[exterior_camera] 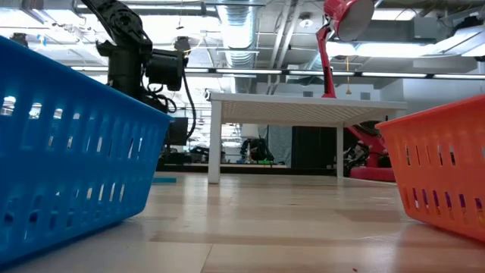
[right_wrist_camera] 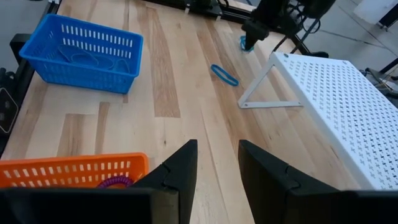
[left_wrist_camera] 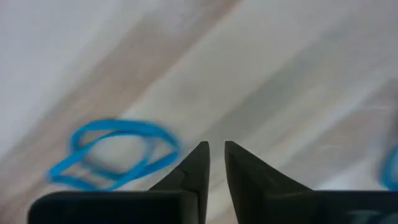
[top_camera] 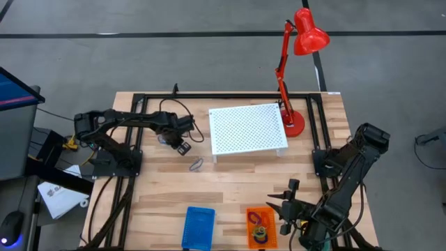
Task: Pick & Place Office Desk Supplies
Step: Put the blue rubber band into the blue bin
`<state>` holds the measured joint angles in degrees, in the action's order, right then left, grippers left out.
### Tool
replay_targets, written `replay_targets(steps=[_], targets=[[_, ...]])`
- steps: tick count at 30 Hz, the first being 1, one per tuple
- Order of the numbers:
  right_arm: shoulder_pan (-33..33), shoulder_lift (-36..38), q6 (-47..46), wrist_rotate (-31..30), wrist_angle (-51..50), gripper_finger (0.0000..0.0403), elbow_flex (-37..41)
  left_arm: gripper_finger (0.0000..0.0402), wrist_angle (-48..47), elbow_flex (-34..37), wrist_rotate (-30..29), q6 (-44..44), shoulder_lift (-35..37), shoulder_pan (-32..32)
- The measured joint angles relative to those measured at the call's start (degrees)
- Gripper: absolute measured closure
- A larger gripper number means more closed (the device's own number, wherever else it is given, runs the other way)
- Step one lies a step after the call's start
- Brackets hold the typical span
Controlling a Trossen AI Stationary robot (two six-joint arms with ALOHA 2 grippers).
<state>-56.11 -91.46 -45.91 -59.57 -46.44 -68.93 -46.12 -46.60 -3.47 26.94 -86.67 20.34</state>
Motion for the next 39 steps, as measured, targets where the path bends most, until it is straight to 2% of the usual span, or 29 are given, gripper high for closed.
replay_targets(steps=[5, 11, 17, 23, 29, 34, 36, 39], targets=[[0.0, 0.0, 0.0, 0.0, 0.0, 0.029, 0.0, 0.0324, -1.7, 0.6, -5.1, 1.9, 0.0, 0.1], [0.0, 0.0, -0.1, 0.5, 0.1, 0.029, 0.0, 0.0292, 0.3, 4.2, -5.1, 2.0, 0.0, 2.5], [0.0, 0.0, -0.1, 0.6, 0.2, 0.029, 0.0, 0.0288, 6.8, 8.2, -4.2, 0.3, 0.4, 4.8], [0.0, 0.0, 0.0, 0.6, 0.1, 0.029, 0.0, 0.031, 8.4, 8.7, -5.8, -0.2, 0.4, 5.1], [0.0, 0.0, 0.0, 0.6, 0.1, 0.029, 0.0, 0.0391, 8.9, 8.7, -6.9, -1.9, 0.3, 4.9], [0.0, 0.0, 0.0, 0.6, 0.0, 0.029, 0.0, 0.04, 9.6, 9.0, -9.2, -2.6, 2.9, 4.1], [0.1, 0.0, 0.2, 0.6, 0.0, 0.029, 0.0, 0.0401, 9.8, 9.2, -12.2, -2.7, 6.2, 3.5], [0.4, 0.0, 0.3, 0.7, 0.1, 0.029, 0.0, 0.0401, 8.3, 9.0, -12.5, -2.6, 11.7, 2.6]])
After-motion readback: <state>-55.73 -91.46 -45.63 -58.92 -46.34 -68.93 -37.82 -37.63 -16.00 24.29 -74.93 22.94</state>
